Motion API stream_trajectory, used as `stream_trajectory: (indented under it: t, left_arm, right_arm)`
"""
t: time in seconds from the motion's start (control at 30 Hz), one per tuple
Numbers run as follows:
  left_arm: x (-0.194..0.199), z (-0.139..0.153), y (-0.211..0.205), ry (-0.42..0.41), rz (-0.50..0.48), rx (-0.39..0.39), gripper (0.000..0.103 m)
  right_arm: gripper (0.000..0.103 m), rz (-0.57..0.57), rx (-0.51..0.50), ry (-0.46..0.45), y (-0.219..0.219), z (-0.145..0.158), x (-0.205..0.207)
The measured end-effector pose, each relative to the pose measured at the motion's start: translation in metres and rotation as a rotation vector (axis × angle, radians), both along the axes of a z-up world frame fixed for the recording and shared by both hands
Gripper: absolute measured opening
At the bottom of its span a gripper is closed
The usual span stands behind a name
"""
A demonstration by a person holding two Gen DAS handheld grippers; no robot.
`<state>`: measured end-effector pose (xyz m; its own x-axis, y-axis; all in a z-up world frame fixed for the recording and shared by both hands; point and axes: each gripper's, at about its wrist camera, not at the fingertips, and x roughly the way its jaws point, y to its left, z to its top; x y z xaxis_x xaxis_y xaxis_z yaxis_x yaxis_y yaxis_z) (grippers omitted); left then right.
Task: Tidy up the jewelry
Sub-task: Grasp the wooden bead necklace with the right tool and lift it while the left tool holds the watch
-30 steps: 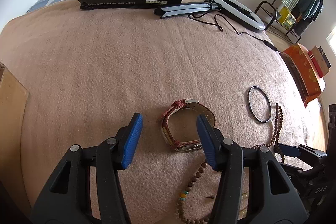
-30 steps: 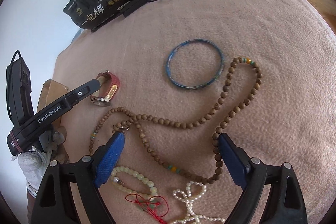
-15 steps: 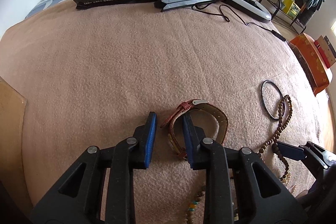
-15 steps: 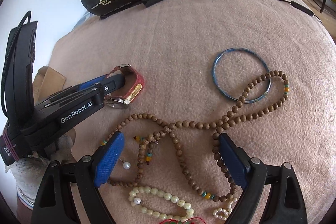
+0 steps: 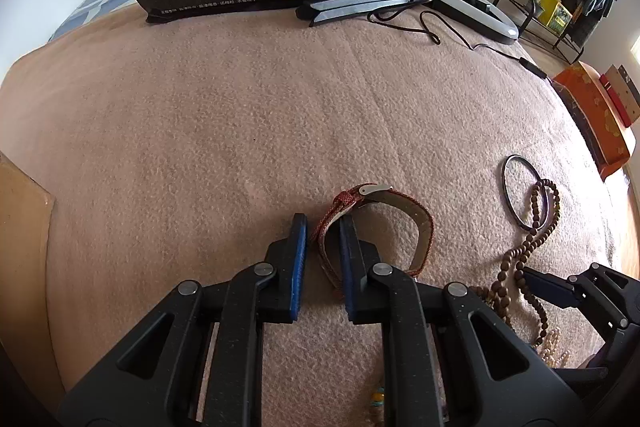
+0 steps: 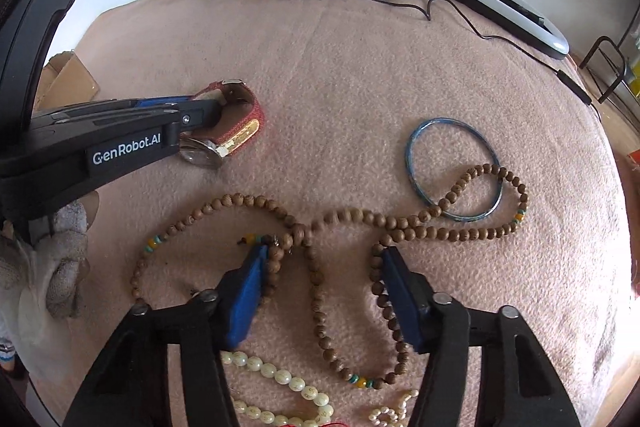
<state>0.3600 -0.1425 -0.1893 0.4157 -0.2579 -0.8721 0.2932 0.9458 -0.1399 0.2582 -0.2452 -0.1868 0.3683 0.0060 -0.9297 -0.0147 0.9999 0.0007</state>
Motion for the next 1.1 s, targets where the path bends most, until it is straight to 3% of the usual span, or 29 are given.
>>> stream_trajectory:
  t: [0.1, 0.27, 0.47, 1.1]
  left_arm:
    - [-0.003, 0.002, 0.001, -0.008, 0.002, 0.008, 0.012]
    - [-0.009, 0.008, 0.006, -0.026, 0.017, 0.018, 0.011]
    - [-0.018, 0.022, 0.013, -0.044, 0.03, 0.004, 0.011]
    - [-0.068, 0.08, 0.041, -0.135, 0.077, -0.019, 0.011]
  right_arm:
    - [0.031, -0.003, 0.005, -0.006, -0.008, 0.002, -0.006]
    - [0.011, -0.003, 0.049, -0.009, -0.012, 0.005, -0.007]
    - [0.01, -0.012, 0.125, -0.036, -0.018, 0.018, -0.012]
    - [0.01, 0.022, 0.147, -0.179, -0.012, 0.095, -0.049]
